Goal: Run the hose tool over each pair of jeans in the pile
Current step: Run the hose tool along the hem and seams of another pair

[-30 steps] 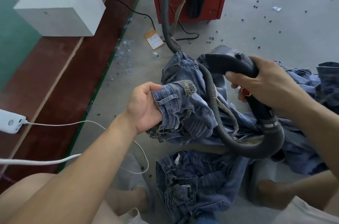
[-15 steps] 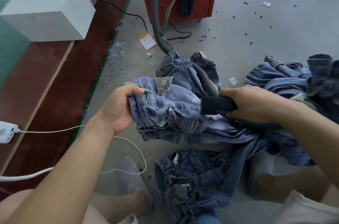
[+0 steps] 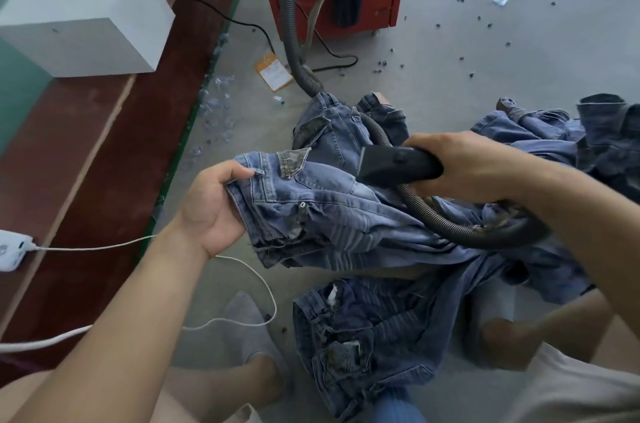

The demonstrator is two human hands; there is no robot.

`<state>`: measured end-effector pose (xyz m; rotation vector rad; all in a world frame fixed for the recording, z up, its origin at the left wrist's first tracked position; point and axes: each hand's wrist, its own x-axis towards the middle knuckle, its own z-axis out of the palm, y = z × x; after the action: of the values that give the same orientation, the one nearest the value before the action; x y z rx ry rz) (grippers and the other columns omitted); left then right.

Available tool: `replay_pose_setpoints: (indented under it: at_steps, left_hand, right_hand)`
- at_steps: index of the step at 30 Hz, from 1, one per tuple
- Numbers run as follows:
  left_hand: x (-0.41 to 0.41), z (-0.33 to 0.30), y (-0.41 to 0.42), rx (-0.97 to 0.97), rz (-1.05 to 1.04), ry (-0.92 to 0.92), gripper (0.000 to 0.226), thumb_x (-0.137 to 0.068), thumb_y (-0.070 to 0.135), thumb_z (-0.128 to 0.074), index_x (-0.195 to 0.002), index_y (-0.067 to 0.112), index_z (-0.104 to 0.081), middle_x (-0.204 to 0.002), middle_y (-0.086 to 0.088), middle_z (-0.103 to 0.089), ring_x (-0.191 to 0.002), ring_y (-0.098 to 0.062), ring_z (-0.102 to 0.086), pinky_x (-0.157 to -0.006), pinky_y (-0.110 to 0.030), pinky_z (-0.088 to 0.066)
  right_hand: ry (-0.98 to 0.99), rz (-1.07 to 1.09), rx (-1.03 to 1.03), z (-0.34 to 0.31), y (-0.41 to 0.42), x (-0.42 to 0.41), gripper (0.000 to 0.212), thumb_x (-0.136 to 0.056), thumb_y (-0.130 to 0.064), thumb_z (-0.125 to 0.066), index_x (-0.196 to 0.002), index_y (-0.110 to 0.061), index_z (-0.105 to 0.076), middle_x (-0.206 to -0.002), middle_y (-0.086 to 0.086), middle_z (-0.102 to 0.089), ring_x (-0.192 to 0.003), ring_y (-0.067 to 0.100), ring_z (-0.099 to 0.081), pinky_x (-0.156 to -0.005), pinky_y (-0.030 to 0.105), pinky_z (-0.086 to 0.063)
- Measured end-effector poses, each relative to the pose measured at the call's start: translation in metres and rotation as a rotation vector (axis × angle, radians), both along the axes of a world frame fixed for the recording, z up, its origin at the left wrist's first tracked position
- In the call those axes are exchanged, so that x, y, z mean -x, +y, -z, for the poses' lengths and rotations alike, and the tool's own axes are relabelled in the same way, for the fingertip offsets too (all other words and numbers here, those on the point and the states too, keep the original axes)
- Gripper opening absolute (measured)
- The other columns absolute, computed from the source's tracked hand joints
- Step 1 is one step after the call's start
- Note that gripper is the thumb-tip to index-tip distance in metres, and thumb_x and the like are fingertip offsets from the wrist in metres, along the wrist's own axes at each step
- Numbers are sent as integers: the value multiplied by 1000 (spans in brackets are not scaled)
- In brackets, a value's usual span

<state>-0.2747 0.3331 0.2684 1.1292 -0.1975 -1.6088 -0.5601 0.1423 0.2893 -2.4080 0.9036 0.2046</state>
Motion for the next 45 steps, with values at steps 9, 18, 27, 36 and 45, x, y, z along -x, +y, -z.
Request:
replay_pose_setpoints:
  at_steps: [9,18,27,36,45]
  left_hand:
    - [5,-3,-4,12,-9,42,59,-84,17,-43,-136,-8,-59,-138,-31,-59,-127,-46,-59,-97,-56,-56]
    - [6,-6,-3,4,-29,7,62,-82,16,-43,-137,-8,-56,-138,-32,-59,-127,-47,-59,-97,-57,-55]
    - [6,-7,-3,22,-34,9,52,-85,16,-40,-121,-4,-72,-134,-30,-62,-123,-46,-62,-93,-55,-57]
    - [2,-3,-2,9,-45,8,62,-81,16,-44,-136,-7,-57,-137,-31,-60,-127,-48,-59,-100,-57,-54]
    - [25,34,9,-452,316,-211,56,-69,19,-89,-121,7,-70,-117,-21,-74,-110,-38,-72,-96,-56,-56]
  right_hand:
    - [-63,-154,-24,17,43,-26,35,-85,-34,-74,-117,-40,-61,-90,-13,-68,-81,12,-62,-71,31,-50]
    - [3,16,55,3,2,0,37,-84,-32,-78,-116,-39,-61,-88,-11,-66,-81,18,-62,-70,34,-47]
    - [-86,-122,-35,7,36,-22,34,-84,-29,-74,-112,-41,-60,-86,-15,-67,-79,3,-61,-68,28,-48]
    - [79,-55,63,5,4,7,33,-83,-30,-75,-111,-42,-60,-83,-15,-65,-76,8,-59,-70,36,-50]
    - [-30,-136,-29,6,35,-16,30,-86,-31,-74,-112,-38,-61,-86,-11,-67,-78,13,-62,-69,32,-51]
